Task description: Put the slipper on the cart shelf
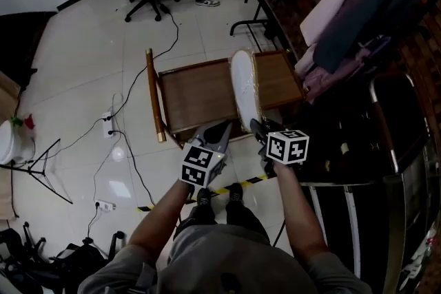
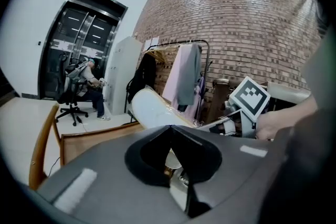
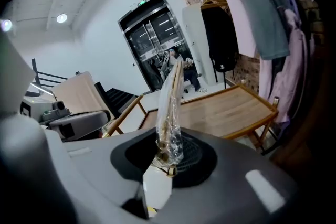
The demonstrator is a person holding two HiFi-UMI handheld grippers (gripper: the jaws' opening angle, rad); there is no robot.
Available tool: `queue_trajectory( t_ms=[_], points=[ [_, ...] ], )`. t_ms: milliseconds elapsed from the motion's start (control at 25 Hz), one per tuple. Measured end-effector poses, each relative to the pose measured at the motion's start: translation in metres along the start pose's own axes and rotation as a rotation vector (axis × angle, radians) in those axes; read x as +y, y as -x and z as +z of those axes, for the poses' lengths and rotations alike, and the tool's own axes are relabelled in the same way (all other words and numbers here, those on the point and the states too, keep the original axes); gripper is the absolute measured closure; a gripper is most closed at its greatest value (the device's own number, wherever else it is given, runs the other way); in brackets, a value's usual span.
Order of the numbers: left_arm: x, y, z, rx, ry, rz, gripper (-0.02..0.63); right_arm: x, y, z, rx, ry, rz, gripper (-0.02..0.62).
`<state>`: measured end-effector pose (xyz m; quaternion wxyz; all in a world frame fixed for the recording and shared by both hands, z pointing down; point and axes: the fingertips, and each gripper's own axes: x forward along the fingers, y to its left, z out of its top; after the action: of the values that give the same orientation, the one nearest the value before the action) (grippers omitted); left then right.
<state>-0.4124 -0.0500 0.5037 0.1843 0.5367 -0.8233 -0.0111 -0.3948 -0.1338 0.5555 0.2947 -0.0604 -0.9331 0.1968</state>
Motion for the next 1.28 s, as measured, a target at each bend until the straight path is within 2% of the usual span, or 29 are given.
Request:
queue_trajectory(
  t_ms=[240, 440, 560, 800, 1120, 1280],
  points=[
    [-0.061, -0.035, 0.026, -0.003, -0.086, -0.195, 0.598, -0.023, 0.095, 0.009, -0.176, -0.023, -0.148, 0.534],
    [-0.132, -0.051, 0.029, 0.015, -0.152, -0.388, 0.598, -0.04, 0.168, -0.019, -0.247, -0.072, -0.3, 0.535],
    [-0.18, -0.053, 0.015, 0.056, -0.167, -0.498, 0.598, -0.044, 0.21, -0.051, -0.254, -0.11, -0.379, 0.535],
    [-0.263, -0.048, -0.02, 0.114, -0.229, -0.664, 0.598, -0.042, 0.286, -0.121, -0.264, -0.179, -0.497, 0.535],
    [-0.381, -0.007, -0.076, 0.182, -0.316, -0.816, 0.598, -0.015, 0.375, -0.222, -0.293, -0.274, -0.589, 0.535],
    [-0.439, 0.016, -0.097, 0.188, -0.35, -0.857, 0.598, -0.002, 0.427, -0.273, -0.314, -0.313, -0.622, 0.534]
  ],
)
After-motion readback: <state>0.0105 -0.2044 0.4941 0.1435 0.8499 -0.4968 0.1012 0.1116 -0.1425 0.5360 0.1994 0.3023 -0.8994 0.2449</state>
